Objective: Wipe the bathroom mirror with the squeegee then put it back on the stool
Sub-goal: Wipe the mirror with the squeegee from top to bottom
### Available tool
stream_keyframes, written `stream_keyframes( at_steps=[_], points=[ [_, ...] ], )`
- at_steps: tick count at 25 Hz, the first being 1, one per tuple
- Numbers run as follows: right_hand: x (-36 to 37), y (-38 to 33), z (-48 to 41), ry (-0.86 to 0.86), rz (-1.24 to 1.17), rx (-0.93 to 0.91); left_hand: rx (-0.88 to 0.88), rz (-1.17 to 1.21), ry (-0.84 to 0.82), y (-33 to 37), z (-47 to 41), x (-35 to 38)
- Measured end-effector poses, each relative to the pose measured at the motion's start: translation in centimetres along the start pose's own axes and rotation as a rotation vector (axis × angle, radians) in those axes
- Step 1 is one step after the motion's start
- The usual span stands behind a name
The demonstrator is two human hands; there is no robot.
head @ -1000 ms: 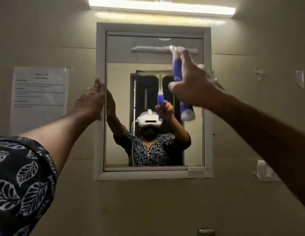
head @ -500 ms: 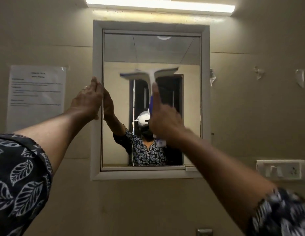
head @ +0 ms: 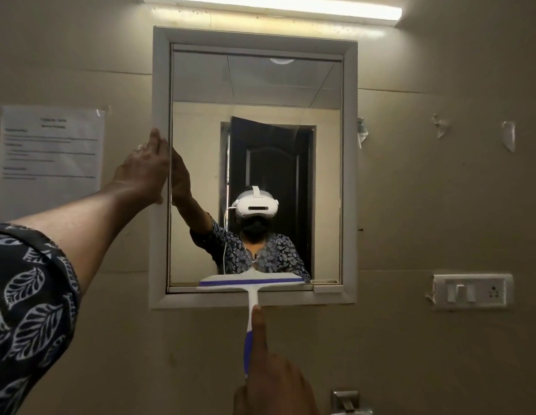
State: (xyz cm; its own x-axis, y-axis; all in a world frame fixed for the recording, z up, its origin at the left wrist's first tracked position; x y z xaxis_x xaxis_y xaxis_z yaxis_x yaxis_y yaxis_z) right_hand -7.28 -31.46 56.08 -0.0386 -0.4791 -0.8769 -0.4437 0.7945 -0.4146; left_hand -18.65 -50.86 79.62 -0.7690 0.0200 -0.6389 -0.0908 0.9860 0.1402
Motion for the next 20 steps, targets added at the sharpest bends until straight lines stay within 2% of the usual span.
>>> stream_keyframes(
  at_steps=[3,5,8,10,12,15,18,20],
  points=[
    [-5.2,-2.1,1.3,0.149,-0.055,-0.067,0.002,-0.073,0.090,-1.3,0.6,-0.9],
    [-10.8,-3.2,0.5,0.317,-0.037,-0.141,-0.004,-0.100,0.099,-1.6,1.3,-1.3],
    [-20.8,-5.0,-2.0,0.675,0.176,-0.281,-0.007,-0.114,0.075,-1.2,1.4,-1.3],
    [-25.2,-6.0,-3.8,0.802,0.283,-0.384,-0.005,-0.128,0.069,-1.2,1.3,-1.3],
    [-28.3,-5.9,-5.8,0.850,0.325,-0.400,-0.008,-0.130,0.078,-1.3,1.4,-1.4],
    [-30.4,-4.5,-8.2,0.822,0.345,-0.292,-0.005,-0.141,0.060,-1.2,1.3,-1.2],
    [-29.7,-3.1,-9.8,0.747,0.366,-0.155,0.012,-0.149,0.055,-1.3,1.2,-1.1],
    [-28.7,-2.5,-10.1,0.719,0.358,-0.143,0.012,-0.154,0.059,-1.3,1.2,-1.1]
  ],
)
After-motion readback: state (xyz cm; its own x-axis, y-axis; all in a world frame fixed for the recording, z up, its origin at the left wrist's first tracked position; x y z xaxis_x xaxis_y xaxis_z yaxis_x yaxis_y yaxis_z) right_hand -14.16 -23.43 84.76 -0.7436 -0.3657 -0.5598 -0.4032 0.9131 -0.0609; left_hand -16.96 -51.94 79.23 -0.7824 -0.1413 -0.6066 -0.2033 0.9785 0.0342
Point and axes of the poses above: each hand's wrist, its own z-axis away from the middle knuckle, its own x-axis out of the palm, y = z × x, the point moved 5 cm from there along -z, towards the middle knuckle, and after that the axes turned 9 degrees about -x, right-handed, at the moved point
